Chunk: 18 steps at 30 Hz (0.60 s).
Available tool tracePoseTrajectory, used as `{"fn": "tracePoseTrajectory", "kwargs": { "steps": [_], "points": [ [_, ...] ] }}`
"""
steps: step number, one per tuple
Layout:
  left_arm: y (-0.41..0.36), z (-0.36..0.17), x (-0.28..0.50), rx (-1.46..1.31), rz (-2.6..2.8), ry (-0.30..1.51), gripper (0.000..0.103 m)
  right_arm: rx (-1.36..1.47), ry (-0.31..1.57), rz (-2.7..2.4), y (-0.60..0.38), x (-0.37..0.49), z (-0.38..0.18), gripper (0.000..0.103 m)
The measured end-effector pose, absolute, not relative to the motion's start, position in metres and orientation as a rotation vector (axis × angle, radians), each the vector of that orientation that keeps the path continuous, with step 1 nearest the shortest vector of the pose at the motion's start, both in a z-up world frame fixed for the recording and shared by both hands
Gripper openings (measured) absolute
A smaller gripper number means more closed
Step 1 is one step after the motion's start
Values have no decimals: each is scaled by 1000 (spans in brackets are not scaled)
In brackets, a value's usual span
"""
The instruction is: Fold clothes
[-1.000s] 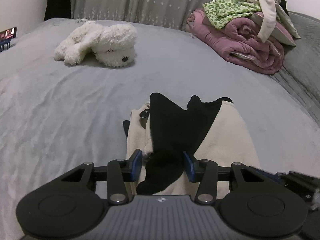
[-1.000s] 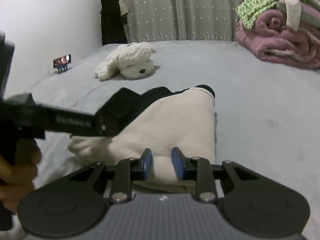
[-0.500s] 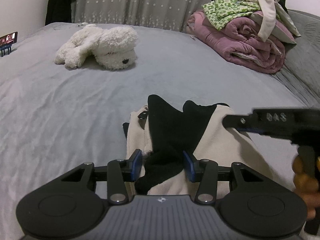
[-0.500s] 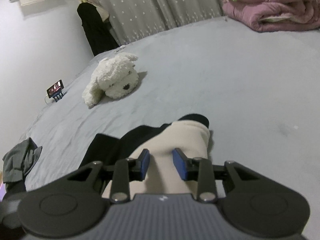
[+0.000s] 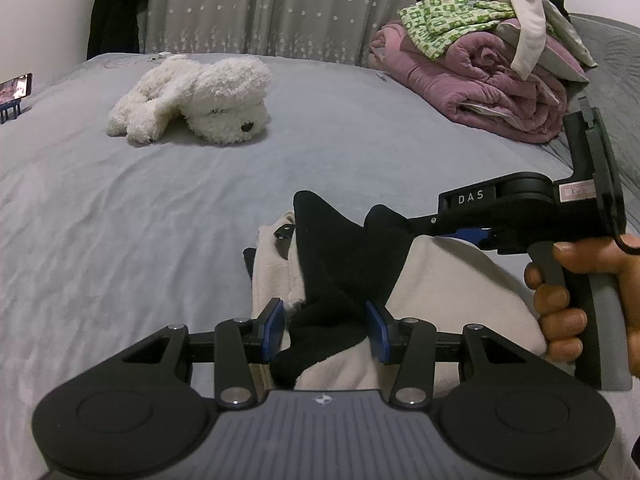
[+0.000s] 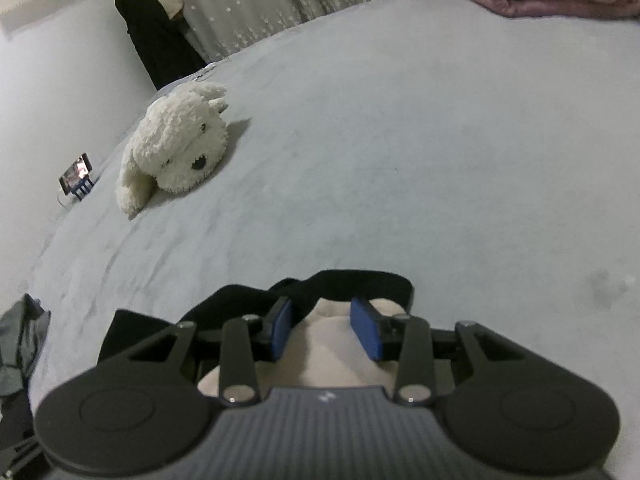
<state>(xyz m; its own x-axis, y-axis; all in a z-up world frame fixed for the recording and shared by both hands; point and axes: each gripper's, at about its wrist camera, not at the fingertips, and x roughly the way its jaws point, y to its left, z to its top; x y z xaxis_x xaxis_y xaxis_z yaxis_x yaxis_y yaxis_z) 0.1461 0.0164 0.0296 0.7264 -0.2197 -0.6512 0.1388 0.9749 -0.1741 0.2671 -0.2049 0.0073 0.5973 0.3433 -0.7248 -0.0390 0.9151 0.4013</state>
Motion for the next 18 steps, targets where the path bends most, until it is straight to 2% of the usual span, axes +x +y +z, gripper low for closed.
{"fn": "tracePoseTrajectory", "kwargs": {
  "steps": [5,8,13,18],
  "points": [
    [20,30,147,-128,-210,740,46,288,841,208,-195,251,10,34],
    [22,30,149,-144,-213,747,46,299,777,179,-197,225,26,40],
    [21,30,149,-145,-211,749,46,330,699,238,-203,174,58,40],
    [23,30,149,-163,-211,758,46,285,728,276,-195,134,59,40]
  ]
}}
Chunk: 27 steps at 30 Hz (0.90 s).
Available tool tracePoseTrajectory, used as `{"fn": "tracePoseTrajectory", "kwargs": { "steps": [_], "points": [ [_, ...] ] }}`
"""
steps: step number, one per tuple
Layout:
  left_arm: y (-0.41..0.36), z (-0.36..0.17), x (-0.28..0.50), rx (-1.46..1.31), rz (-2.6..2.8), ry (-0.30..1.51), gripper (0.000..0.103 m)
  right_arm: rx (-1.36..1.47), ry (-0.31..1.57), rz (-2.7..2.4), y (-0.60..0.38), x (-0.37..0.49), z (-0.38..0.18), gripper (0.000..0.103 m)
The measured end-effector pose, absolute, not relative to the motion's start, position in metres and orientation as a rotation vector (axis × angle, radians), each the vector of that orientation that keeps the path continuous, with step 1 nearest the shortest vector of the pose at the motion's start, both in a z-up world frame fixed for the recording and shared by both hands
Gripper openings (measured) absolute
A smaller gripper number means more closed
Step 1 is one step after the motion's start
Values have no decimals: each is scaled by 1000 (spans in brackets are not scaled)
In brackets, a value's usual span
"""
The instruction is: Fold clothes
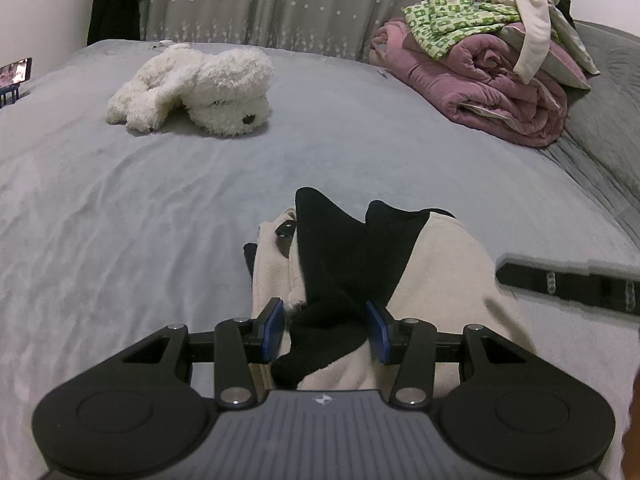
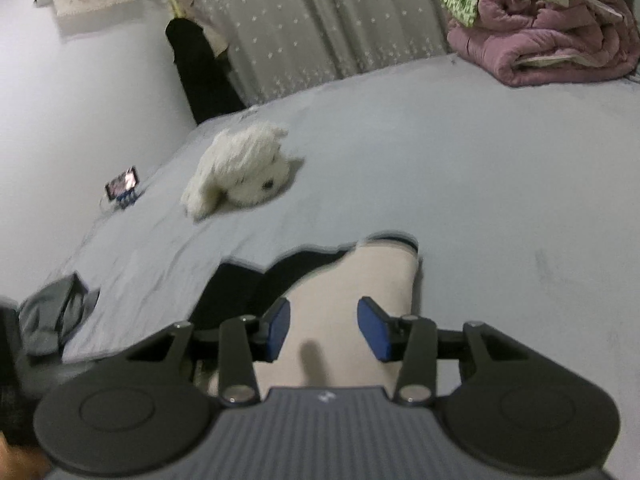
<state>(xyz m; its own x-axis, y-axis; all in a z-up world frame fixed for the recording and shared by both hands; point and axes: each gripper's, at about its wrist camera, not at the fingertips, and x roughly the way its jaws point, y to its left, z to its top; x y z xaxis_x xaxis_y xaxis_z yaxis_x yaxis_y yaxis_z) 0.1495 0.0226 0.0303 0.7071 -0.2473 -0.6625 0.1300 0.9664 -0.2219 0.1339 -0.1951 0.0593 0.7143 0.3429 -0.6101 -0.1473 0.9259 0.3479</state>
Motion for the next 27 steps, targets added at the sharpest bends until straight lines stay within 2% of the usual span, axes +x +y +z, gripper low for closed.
{"fn": "tracePoseTrajectory", "kwargs": {
  "steps": [4,11,15,25,27],
  "points": [
    [24,31,150,-170,-218,764,46,167,747,255,-183,118,37,40],
    [30,40,148,-195,-227,760,45,121,727,218,-177,110,24,40],
    [40,48,144,-215,-194,723,45,113,719,197,-174,107,22,40],
    [47,27,154,-254,-151,792,46,118,703,161,-172,98,31,43],
    [48,26,154,-270,-149,799,46,151,698,170,-176,92,39,39]
  ]
}}
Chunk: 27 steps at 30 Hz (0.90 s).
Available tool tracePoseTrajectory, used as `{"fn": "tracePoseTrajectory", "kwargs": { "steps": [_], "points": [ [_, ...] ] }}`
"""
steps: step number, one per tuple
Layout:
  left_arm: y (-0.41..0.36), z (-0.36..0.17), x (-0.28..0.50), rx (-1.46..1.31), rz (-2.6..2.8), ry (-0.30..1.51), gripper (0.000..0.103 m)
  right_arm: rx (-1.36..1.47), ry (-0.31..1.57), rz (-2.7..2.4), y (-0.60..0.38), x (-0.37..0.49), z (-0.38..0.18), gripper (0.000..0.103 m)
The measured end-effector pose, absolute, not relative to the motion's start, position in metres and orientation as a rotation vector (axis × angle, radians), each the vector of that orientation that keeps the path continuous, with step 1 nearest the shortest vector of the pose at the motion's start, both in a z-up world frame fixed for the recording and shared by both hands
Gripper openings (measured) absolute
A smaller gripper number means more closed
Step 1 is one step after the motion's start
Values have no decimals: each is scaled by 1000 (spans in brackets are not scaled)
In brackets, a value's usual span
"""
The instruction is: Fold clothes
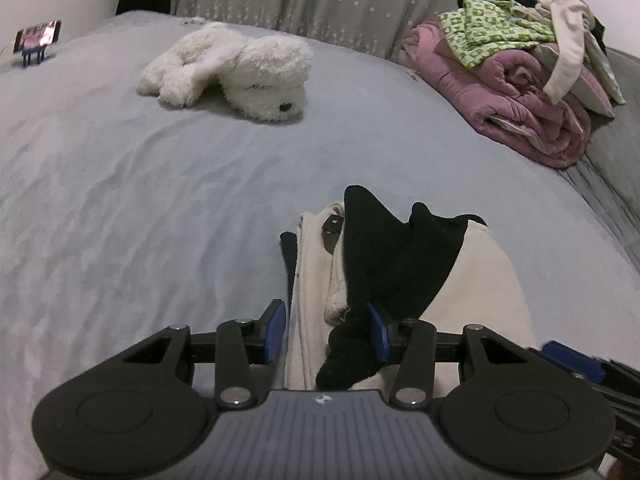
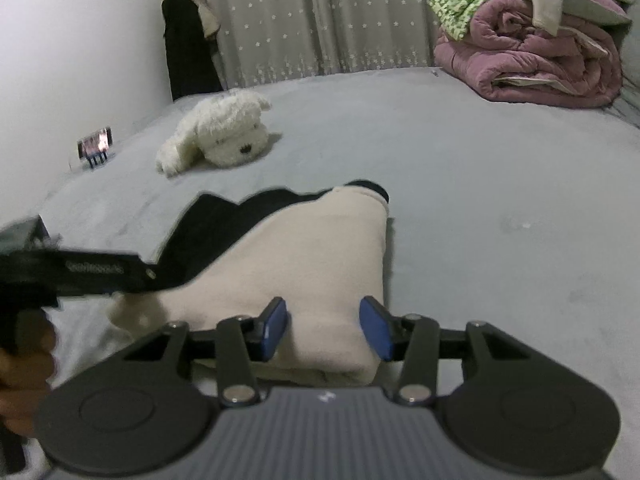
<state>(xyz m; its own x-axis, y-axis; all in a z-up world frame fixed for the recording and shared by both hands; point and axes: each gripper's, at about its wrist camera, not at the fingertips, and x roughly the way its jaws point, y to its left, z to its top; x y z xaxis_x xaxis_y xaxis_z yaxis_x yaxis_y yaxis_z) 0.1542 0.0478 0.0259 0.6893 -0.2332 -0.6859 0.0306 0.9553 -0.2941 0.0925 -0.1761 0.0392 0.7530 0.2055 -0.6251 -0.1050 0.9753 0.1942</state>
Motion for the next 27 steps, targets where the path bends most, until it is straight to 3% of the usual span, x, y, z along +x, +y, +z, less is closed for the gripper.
{"fn": "tracePoseTrajectory", "kwargs": {
  "steps": [4,7,17,20,25,27],
  "points": [
    [47,25,155,-267,-151,799,46,170,726,164,-180,84,36,37],
    [45,24,154,-256,-141,795,46,138,737,141,-178,84,19,47],
    [54,23,159,-311,-150,817,47,440,791,239,-220,92,11,52],
    [57,22,160,-336,-148,824,49,630,797,249,-241,96,5,61],
    [58,21,159,-348,-145,824,50,845,792,263,-264,103,-14,65],
    [57,21,159,-346,-144,822,50,880,786,267,-266,107,-18,71]
  ]
}}
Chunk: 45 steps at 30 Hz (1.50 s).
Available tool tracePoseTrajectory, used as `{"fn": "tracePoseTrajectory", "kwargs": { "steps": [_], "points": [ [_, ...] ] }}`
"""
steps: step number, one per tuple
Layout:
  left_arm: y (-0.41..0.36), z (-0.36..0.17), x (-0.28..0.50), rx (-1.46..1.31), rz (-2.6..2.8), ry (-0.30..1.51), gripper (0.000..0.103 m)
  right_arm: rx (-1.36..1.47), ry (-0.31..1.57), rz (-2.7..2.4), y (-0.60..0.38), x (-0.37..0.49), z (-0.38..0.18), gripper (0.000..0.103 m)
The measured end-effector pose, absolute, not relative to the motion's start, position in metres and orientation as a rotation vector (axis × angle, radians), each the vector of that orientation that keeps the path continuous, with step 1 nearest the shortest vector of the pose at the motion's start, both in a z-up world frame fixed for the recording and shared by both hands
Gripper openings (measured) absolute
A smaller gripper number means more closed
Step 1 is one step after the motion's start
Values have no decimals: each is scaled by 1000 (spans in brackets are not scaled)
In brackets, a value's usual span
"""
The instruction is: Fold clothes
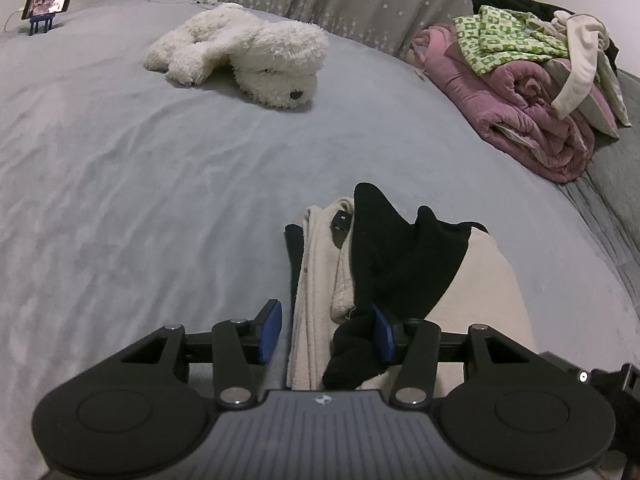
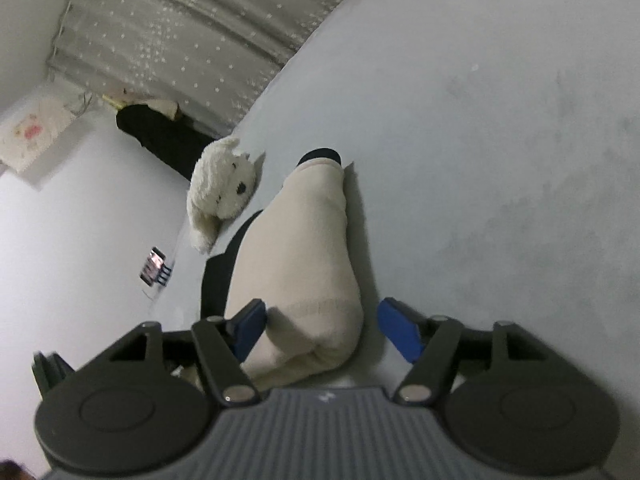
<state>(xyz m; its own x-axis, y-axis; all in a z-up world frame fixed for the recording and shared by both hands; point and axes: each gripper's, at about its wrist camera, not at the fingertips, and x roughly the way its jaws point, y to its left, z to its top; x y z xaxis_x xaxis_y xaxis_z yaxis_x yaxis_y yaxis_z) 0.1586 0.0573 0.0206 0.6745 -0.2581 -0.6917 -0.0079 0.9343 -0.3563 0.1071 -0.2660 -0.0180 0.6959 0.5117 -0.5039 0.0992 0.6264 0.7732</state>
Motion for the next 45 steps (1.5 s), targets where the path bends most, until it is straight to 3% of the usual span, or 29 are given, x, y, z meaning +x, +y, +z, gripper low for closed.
{"fn": "tracePoseTrajectory", "kwargs": {
  "steps": [3,10,12,16,18,24,32,40,43,45],
  "points": [
    [59,20,160,-358,-146,827,50,837,775,270,-253,114,-18,75],
    [73,16,166,-468,-165,857,47,734,740,240,-219,125,-16,75],
    [80,13,168,-539,-189,869,39,842,729,261,-230,122,-21,70],
    [87,9,170,-611,-204,877,34,1135,682,311,-260,116,-38,63],
    [84,10,169,-599,-204,872,32,1050,715,263,-252,118,-34,51],
    [78,17,163,-596,-244,879,27,671,737,177,-223,113,12,40],
    [16,20,126,-565,-398,947,26,466,754,129,-252,72,62,40],
    [-23,26,99,-463,-470,942,26,428,830,136,-309,27,52,43],
    [-16,27,103,-515,-482,960,27,438,825,127,-317,29,33,52],
    [-11,28,105,-539,-488,966,29,365,790,111,-314,28,35,65]
  ]
}}
